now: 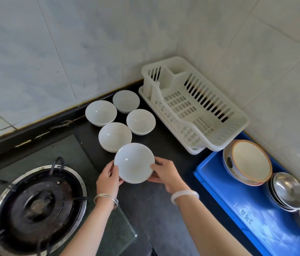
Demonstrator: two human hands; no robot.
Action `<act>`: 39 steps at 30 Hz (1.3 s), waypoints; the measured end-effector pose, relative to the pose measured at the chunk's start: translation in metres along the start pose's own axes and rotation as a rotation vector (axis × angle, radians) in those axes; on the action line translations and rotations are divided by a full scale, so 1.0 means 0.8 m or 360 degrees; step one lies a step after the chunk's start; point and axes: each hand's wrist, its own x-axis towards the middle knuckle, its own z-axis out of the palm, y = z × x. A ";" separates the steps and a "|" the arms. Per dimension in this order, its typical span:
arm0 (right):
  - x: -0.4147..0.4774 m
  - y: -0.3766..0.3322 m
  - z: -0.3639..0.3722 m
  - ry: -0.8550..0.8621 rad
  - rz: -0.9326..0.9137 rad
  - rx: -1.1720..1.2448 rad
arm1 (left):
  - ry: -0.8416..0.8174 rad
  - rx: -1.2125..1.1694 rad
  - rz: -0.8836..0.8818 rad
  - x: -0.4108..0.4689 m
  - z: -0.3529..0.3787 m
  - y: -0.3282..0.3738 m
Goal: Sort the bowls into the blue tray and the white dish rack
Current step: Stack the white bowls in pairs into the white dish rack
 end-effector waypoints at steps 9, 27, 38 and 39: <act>-0.022 -0.095 -0.089 0.0233 -0.0361 0.0267 | -0.0242 -0.0052 0.0268 0.004 0.094 0.109; 0.147 -0.221 -0.218 0.0450 -0.0271 0.0408 | -0.0592 0.0136 -0.0048 0.150 0.345 0.212; 0.220 -0.208 -0.208 0.0477 -0.0207 0.0546 | -0.0618 0.0241 -0.0260 0.210 0.385 0.206; 0.224 -0.209 -0.208 0.0481 -0.0225 0.0532 | -0.0614 0.0257 -0.0252 0.214 0.388 0.206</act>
